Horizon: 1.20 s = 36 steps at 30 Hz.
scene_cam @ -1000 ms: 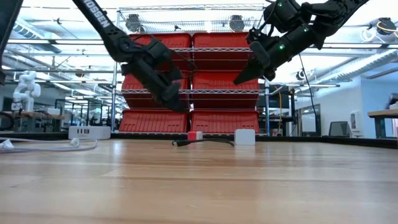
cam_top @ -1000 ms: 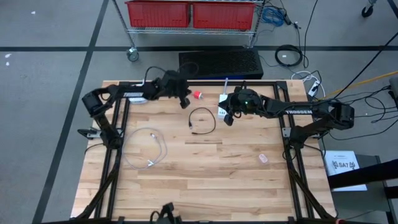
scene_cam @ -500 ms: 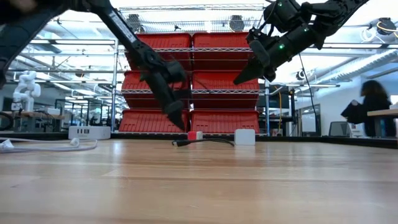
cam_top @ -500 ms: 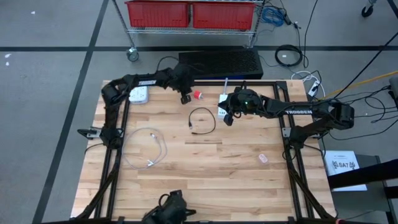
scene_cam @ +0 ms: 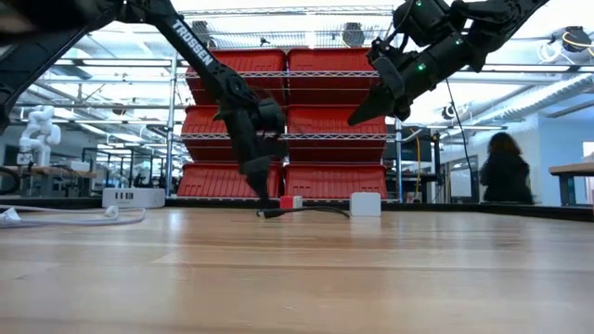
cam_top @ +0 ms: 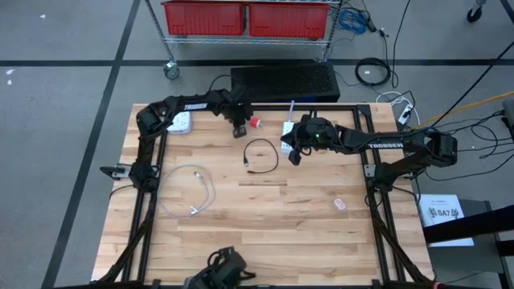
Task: Insert USB
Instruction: Insert the red charger adapter into the right outlet extension
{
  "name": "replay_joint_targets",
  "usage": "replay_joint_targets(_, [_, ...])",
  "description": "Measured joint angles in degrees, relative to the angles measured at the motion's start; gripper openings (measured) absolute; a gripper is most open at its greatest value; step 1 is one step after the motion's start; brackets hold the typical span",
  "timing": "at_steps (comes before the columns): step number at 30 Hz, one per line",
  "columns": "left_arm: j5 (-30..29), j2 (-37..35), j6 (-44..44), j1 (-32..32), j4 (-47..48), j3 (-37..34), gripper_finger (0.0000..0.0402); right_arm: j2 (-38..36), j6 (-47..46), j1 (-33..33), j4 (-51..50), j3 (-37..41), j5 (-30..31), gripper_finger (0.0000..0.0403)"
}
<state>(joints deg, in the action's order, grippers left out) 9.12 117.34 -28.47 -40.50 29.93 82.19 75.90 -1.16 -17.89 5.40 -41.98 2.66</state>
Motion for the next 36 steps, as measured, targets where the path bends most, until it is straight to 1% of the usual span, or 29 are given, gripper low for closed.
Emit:
replay_joint_targets(3, [-1.19, 0.05, 2.24, -0.56, -8.32, 0.02, 0.0008, 0.00, -0.04, 0.13, -0.10, 0.00, 0.00, 0.0018])
replay_joint_targets(5, [1.12, 0.29, 1.72, -0.96, -11.29, 0.12, 0.0008, 0.00, -0.03, 0.17, -0.08, 0.00, 0.00, 0.0018])
replay_joint_targets(7, [4.47, 0.88, 0.79, -0.98, -11.60, 0.11, 0.0008, 0.00, -0.02, 0.35, -0.09, 0.00, 0.02, 0.0018])
replay_joint_targets(8, [5.04, 1.14, 0.48, -0.89, -11.55, 0.16, 0.0008, 0.00, 0.15, 0.35, -0.03, 0.00, 0.02, 0.0018])
replay_joint_targets(12, [4.90, 2.25, -0.70, -0.54, -8.85, 0.14, 0.0008, 0.00, 0.29, 0.37, 0.00, 0.00, 0.02, 0.0018])
replay_joint_targets(19, [5.89, 1.79, -0.54, 0.76, 2.37, 0.19, 0.0008, 0.00, -0.32, 0.38, -0.01, 0.00, 0.02, 0.0018])
replay_joint_targets(22, [7.40, 1.55, 0.29, 1.49, 2.55, 0.15, 0.0008, -0.02, -0.32, 0.39, 0.04, -0.01, 0.01, 0.0018])
replay_joint_targets(24, [7.12, 1.55, 1.83, 1.83, -0.37, 0.09, 0.0008, -0.02, -0.80, 0.39, -0.19, -0.02, 0.00, 0.0018])
replay_joint_targets(28, [1.51, 1.49, 5.69, 1.73, -7.35, 0.12, 0.0008, -0.02, -1.17, 0.44, -0.02, -0.02, 0.00, 0.0018])
replay_joint_targets(29, [1.36, 1.49, 6.15, 1.61, -7.79, 0.12, 0.0008, -0.02, -1.17, 0.44, -0.14, -0.02, 0.00, 0.0018])
replay_joint_targets(30, [2.10, 1.49, 6.60, 1.47, -8.00, 0.12, 0.0008, -0.02, -1.17, 0.44, -0.09, -0.02, 0.00, 0.0018])
replay_joint_targets(31, [4.10, 1.49, 6.81, 1.41, -7.82, 0.12, 0.0008, -0.02, -1.17, 0.44, -0.02, -0.02, 0.00, 0.0018])
replay_joint_targets(34, [11.44, 1.49, 7.11, 2.14, -5.40, -0.02, 0.0008, -0.02, -1.23, 0.49, -0.08, -0.02, 0.00, 0.0018])
replay_joint_targets(36, [13.71, 1.50, 7.14, 3.10, -4.71, -0.32, 0.0008, -0.02, -2.33, 0.74, -0.08, -0.02, -0.02, 0.0018])
